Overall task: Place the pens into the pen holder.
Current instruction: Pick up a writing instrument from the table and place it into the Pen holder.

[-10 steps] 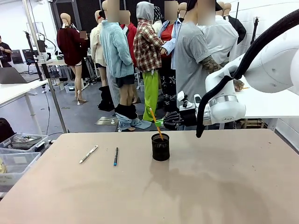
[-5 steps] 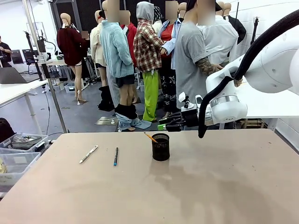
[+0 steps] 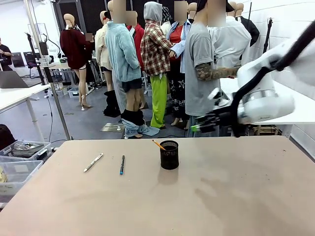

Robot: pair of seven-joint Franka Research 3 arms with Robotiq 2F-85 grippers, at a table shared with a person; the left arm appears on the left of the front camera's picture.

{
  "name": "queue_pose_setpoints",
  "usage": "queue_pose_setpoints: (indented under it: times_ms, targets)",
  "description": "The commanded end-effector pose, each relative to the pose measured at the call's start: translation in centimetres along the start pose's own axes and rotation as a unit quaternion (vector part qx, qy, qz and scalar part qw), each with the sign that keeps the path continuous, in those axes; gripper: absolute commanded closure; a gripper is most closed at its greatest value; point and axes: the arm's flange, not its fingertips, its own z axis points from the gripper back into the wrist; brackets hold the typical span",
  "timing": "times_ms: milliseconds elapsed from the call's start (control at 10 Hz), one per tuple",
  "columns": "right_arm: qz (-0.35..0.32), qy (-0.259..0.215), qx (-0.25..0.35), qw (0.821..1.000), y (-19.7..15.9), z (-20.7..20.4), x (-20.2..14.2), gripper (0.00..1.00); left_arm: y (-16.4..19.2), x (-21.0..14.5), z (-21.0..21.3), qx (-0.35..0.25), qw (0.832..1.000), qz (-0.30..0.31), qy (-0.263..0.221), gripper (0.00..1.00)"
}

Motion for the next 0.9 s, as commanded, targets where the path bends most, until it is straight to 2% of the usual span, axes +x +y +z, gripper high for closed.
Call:
queue_pose_setpoints:
  times_ms: [0,200,400,600,700,800]
  targets:
    - [-0.051,0.113,-0.097,0.988,3.5,7.1,1.4,0.25,0.2,-0.1,0.0,0.003,1.0,-0.001,0.002,0.0]
    - [-0.121,0.197,-0.183,0.956,4.9,13.2,0.7,0.25,0.2,-0.1,0.0,0.003,1.0,-0.001,0.002,0.0]
    - [-0.211,0.27,-0.253,0.905,5.7,19.1,-0.5,0.25,0.2,-0.1,0.0,0.003,1.0,-0.001,0.002,0.0]
    - [-0.286,0.317,-0.306,0.851,5.9,24.6,-2.2,0.25,0.2,-0.1,0.0,0.003,1.0,-0.001,0.002,0.0]
    - [-0.314,0.317,-0.317,0.837,6.1,27.5,-3.5,0.25,0.2,-0.1,0.0,0.003,1.0,-0.001,0.002,0.0]
    - [-0.348,0.297,-0.334,0.824,6.1,30.0,-4.5,0.25,0.2,-0.1,0.0,0.003,1.0,-0.001,0.002,0.0]
